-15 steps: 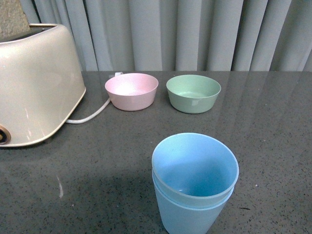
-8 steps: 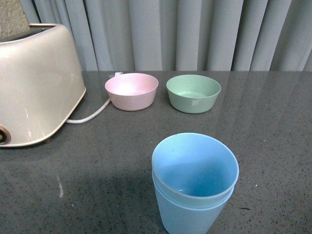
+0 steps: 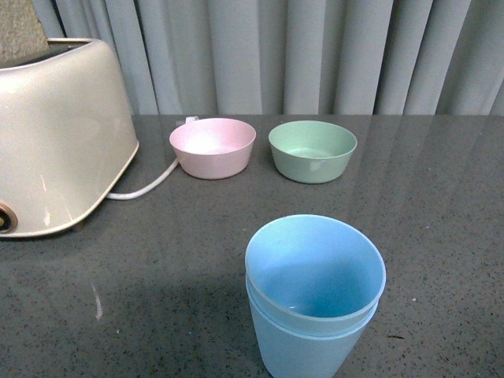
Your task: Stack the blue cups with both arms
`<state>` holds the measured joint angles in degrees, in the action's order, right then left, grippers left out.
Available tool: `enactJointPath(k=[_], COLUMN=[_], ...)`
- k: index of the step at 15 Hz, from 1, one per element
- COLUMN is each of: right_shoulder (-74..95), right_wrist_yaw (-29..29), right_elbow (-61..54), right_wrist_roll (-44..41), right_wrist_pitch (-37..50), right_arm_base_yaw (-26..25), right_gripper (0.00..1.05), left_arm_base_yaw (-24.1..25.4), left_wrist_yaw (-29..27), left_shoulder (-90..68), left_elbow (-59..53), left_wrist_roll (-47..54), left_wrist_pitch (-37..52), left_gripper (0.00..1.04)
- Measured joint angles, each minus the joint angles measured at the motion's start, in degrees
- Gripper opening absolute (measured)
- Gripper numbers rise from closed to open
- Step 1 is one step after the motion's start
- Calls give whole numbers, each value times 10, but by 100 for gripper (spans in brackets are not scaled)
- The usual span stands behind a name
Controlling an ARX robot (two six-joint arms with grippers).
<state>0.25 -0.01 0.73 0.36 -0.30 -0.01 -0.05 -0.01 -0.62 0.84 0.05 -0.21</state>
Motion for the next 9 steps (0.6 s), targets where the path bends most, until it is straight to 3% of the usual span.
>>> enactJointPath(k=[9], right_shoulder=[0], right_wrist_yaw=[0], right_elbow=[0], right_wrist_roll=[0], right_wrist_pitch=[0], right_arm_base_yaw=[0], right_gripper=[98], left_arm_base_yaw=[0], left_wrist_yaw=[0], left_shoulder=[0], left_elbow=[0], left_wrist_roll=[0], left_wrist_pitch=[0], left_gripper=[98])
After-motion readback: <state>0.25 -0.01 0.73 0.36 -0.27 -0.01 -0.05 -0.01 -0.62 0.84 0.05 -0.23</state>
